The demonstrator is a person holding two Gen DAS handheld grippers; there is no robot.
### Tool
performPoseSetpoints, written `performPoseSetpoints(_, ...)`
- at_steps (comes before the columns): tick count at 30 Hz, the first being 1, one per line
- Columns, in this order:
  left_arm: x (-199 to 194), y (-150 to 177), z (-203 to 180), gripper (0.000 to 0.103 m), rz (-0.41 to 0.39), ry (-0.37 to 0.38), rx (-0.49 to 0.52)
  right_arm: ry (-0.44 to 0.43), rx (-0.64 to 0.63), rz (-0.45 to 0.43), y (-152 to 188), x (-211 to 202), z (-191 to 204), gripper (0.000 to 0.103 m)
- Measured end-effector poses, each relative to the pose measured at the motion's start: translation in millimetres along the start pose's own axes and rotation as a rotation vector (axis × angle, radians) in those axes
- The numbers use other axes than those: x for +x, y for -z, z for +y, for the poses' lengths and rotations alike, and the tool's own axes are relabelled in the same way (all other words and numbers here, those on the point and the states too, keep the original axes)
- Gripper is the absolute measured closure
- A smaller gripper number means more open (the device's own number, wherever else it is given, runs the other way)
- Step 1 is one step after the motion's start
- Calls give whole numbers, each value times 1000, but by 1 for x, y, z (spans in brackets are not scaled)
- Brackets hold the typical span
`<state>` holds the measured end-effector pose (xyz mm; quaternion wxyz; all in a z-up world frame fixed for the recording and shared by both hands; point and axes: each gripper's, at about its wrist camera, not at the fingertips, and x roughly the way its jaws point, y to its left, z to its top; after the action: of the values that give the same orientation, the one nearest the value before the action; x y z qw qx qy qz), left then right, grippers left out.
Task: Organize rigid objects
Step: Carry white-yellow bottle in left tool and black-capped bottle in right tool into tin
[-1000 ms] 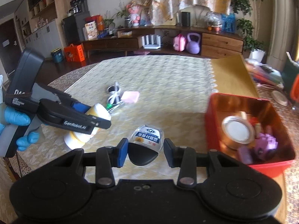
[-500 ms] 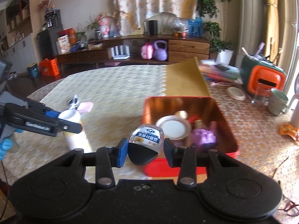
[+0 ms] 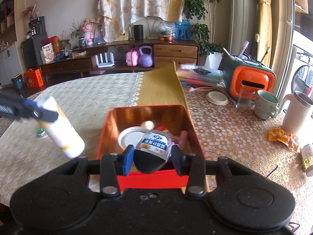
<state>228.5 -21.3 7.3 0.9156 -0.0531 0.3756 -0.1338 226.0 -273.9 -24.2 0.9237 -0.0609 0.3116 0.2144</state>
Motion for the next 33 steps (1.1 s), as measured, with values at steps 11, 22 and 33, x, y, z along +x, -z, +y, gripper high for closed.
performPoseSetpoints(11,21,-34,-45,59,3,79,68,43,-12,19,-7,21,-21,63)
performPoseSetpoints(22,77,-20,-68,59,119,76,154,41,-26,51,-9,47,-28,63)
performPoseSetpoints(33,112,-14,-61,59,203,51,167,41,-72,60,-28,76,-26,63)
